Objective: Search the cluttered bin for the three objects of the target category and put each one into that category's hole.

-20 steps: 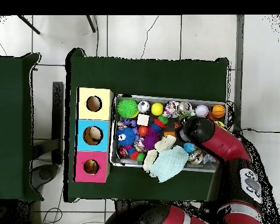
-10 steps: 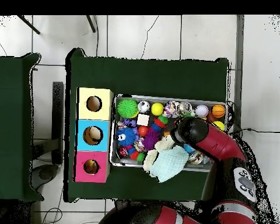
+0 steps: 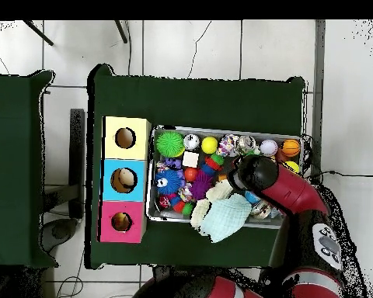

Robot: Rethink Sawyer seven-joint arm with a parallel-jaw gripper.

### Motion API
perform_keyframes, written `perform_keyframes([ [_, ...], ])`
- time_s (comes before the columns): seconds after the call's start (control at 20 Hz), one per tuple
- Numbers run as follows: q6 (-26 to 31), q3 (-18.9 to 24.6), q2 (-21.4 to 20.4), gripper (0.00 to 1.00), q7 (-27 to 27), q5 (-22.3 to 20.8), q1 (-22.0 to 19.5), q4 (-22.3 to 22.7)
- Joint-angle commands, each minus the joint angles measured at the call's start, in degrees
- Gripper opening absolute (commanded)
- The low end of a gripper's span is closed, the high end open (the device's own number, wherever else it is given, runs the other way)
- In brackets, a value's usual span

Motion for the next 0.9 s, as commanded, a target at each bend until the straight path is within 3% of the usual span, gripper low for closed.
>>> perform_keyframes([
  [0.05,3.5,4.5,-0.8,1.00,4.1,0.1,-0.4,1.3],
  [0.45,5.7,5.0,-1.4,1.00,4.2,0.9,-1.0,0.4],
  [0.75,0.3,7.5,-3.6,1.00,3.2,0.8,-3.3,7.9],
  [0.9,-0.7,8.1,-3.6,1.00,2.8,0.2,-4.1,8.4],
])
